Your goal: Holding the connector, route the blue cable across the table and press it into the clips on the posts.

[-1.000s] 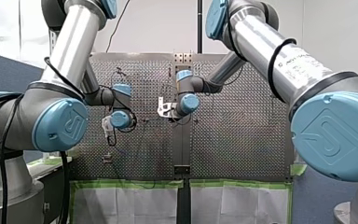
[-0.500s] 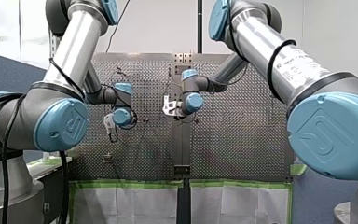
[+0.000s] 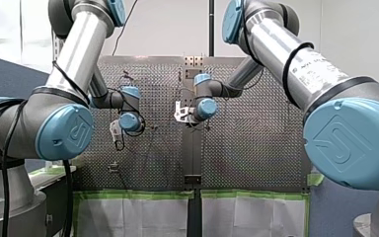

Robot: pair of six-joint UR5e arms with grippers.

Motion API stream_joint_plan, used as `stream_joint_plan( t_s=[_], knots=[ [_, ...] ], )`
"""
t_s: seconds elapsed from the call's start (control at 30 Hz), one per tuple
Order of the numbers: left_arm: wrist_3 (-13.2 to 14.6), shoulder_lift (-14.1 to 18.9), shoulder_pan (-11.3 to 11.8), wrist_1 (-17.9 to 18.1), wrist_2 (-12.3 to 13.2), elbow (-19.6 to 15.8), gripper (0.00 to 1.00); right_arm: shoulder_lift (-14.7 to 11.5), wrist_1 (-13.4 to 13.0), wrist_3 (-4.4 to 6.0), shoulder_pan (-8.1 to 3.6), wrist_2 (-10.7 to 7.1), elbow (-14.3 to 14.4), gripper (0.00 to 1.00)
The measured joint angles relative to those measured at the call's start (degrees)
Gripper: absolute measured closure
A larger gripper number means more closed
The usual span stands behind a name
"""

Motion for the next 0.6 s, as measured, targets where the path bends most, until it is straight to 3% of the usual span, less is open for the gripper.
stream_joint_plan(
  t_s=[0.23, 0.6],
  knots=[
    [0.36, 0.26, -0.17, -3.15, -0.22, -0.02, 0.01, 0.00, 0.10, 0.00, 0.16, -0.03, 0.05, 1.00],
    [1.82, 3.19, -2.03, -8.39, -3.20, -3.01, 0.01, 0.00, 0.36, 0.10, 0.39, -0.04, 0.08, 1.00]
  ],
)
